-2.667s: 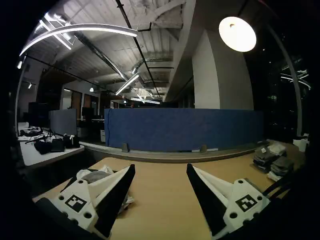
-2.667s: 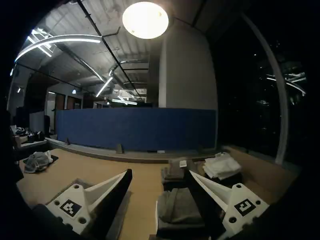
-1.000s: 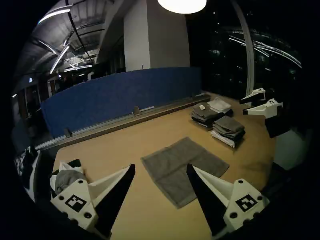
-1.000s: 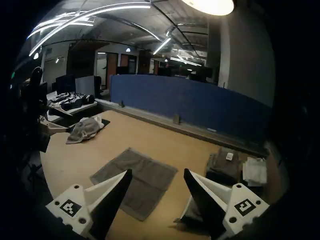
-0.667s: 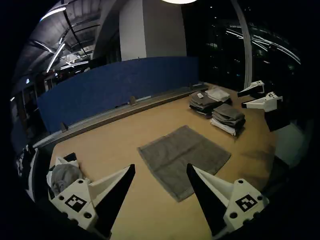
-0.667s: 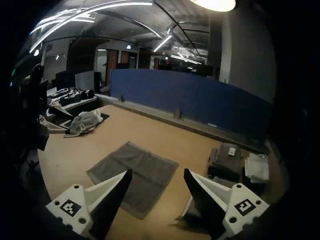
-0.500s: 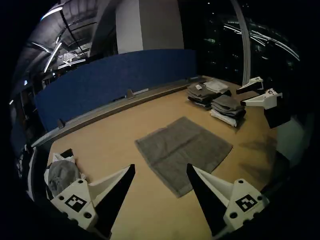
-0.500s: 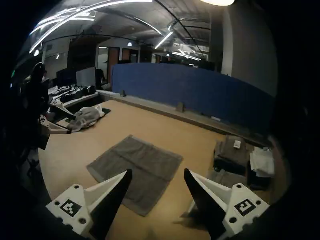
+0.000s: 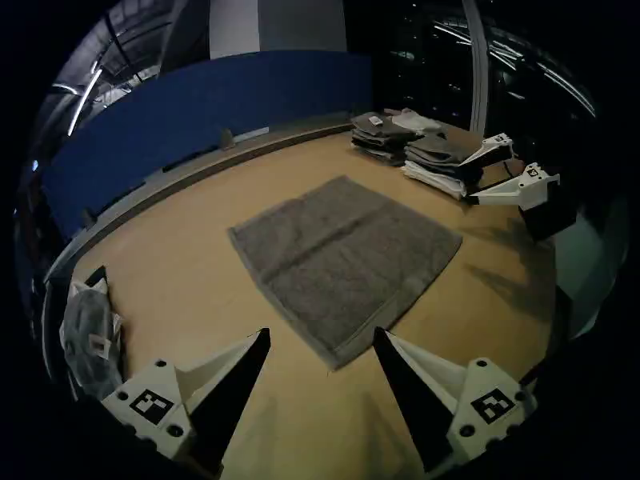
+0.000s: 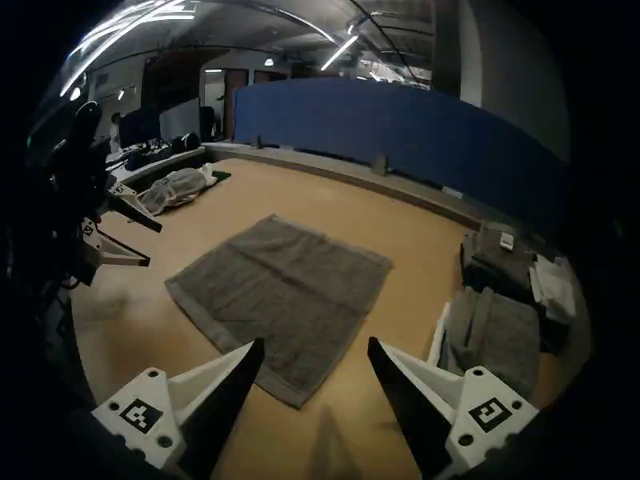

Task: Fold towel

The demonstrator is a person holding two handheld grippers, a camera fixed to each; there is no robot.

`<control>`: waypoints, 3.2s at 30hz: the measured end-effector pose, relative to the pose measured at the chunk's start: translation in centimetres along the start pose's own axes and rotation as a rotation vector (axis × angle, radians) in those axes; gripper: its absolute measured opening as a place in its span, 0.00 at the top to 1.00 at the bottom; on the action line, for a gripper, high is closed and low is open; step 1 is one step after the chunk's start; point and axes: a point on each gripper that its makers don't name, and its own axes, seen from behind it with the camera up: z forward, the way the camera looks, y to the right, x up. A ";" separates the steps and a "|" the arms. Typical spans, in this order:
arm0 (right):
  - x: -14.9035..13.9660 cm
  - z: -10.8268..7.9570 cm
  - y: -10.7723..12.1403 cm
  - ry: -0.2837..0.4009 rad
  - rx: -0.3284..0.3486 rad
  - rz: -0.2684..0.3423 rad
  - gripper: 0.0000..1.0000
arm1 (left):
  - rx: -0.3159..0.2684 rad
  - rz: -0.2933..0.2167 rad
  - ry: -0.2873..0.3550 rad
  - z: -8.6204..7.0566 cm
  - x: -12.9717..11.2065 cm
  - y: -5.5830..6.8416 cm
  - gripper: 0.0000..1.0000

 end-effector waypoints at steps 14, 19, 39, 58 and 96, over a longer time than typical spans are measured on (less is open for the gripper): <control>-5.0 2.5 -0.8 -0.096 0.024 0.000 0.00 | -0.017 0.026 -0.080 3.0 -3.3 1.0 0.04; -5.5 2.8 -1.0 -0.106 0.028 -0.007 0.00 | -0.024 0.015 -0.091 3.3 -3.7 1.2 0.04; -8.3 3.2 -1.3 -0.199 0.048 -0.014 0.30 | -0.051 0.016 -0.141 3.9 -4.8 2.4 0.25; -8.6 3.1 -2.4 -0.239 0.087 -0.003 0.68 | -0.086 0.031 -0.169 3.9 -4.9 3.3 0.50; -7.9 2.1 -1.3 -0.268 0.073 0.038 0.91 | -0.055 0.011 -0.162 3.2 -3.9 2.5 0.93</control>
